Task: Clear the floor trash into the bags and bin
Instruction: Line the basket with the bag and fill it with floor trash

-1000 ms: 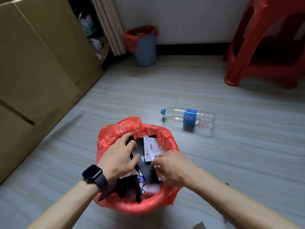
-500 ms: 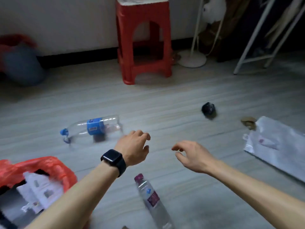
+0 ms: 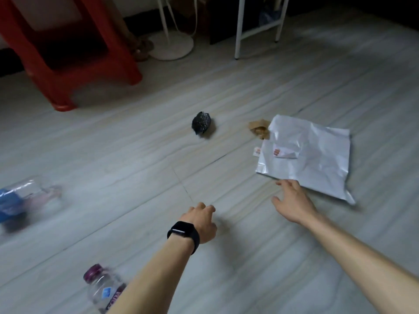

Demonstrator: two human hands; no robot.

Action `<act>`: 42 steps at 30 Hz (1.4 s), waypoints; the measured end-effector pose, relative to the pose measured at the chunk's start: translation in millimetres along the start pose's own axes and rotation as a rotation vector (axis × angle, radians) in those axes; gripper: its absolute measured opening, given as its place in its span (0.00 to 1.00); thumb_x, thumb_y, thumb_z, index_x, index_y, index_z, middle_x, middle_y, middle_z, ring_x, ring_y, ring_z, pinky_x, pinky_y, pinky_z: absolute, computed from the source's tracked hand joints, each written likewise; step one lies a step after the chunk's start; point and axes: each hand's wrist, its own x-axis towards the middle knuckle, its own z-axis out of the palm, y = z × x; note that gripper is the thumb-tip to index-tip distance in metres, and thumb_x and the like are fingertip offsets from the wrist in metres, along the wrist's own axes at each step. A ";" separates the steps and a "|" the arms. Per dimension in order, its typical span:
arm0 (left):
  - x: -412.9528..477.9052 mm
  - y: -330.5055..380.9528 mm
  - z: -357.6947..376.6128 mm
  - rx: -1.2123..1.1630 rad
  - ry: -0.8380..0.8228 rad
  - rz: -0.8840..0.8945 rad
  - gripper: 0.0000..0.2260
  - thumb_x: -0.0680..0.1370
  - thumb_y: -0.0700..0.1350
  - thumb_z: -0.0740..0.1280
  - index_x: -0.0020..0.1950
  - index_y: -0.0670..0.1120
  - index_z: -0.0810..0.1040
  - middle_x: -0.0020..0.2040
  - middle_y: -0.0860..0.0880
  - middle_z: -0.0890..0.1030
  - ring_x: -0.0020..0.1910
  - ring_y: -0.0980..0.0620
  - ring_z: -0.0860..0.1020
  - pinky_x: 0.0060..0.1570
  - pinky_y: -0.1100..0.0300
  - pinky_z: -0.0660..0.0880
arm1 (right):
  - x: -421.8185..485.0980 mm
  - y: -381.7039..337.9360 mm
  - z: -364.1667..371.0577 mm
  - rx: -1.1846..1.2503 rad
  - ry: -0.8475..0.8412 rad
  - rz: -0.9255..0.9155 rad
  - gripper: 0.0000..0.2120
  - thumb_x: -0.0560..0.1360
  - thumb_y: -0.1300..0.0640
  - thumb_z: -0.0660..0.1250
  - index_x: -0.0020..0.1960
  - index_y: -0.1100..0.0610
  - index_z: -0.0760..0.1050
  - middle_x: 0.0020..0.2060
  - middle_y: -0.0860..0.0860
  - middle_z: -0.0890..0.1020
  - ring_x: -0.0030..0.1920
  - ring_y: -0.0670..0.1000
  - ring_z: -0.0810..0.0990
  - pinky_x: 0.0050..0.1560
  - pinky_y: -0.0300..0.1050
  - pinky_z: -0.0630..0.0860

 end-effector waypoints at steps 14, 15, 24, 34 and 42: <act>90.4 48.2 11.6 0.244 0.068 -0.014 0.33 0.75 0.60 0.64 0.76 0.64 0.51 0.76 0.45 0.53 0.67 0.36 0.62 0.63 0.48 0.68 | 123.4 47.4 -3.2 -0.150 -0.092 0.059 0.35 0.77 0.32 0.53 0.78 0.41 0.45 0.79 0.43 0.43 0.79 0.55 0.41 0.71 0.67 0.55; 99.8 53.0 5.4 0.218 0.128 0.013 0.28 0.77 0.58 0.63 0.75 0.61 0.56 0.72 0.45 0.60 0.66 0.39 0.65 0.61 0.49 0.69 | 118.2 53.3 4.0 -0.158 -0.072 0.049 0.35 0.76 0.31 0.52 0.78 0.41 0.45 0.79 0.43 0.43 0.79 0.54 0.41 0.71 0.67 0.56; 217.8 122.9 -46.5 0.205 0.293 0.266 0.29 0.82 0.42 0.57 0.81 0.51 0.48 0.81 0.52 0.47 0.77 0.47 0.55 0.74 0.49 0.59 | 116.9 52.8 -3.3 -0.138 -0.088 0.002 0.40 0.73 0.30 0.62 0.79 0.44 0.51 0.79 0.48 0.48 0.78 0.59 0.46 0.69 0.69 0.61; 261.6 120.3 -74.5 0.491 0.508 0.326 0.13 0.80 0.51 0.61 0.59 0.49 0.81 0.67 0.49 0.72 0.65 0.45 0.69 0.57 0.51 0.69 | 123.1 50.4 -13.1 -0.187 -0.097 -0.039 0.39 0.73 0.34 0.65 0.77 0.48 0.56 0.77 0.53 0.52 0.75 0.63 0.51 0.66 0.65 0.67; 312.3 161.7 -86.1 0.263 0.340 0.289 0.14 0.81 0.48 0.58 0.62 0.43 0.76 0.70 0.45 0.70 0.69 0.44 0.67 0.64 0.50 0.68 | 121.9 57.5 -3.0 -0.149 -0.087 -0.036 0.38 0.74 0.35 0.64 0.77 0.46 0.54 0.78 0.50 0.48 0.77 0.62 0.44 0.64 0.70 0.65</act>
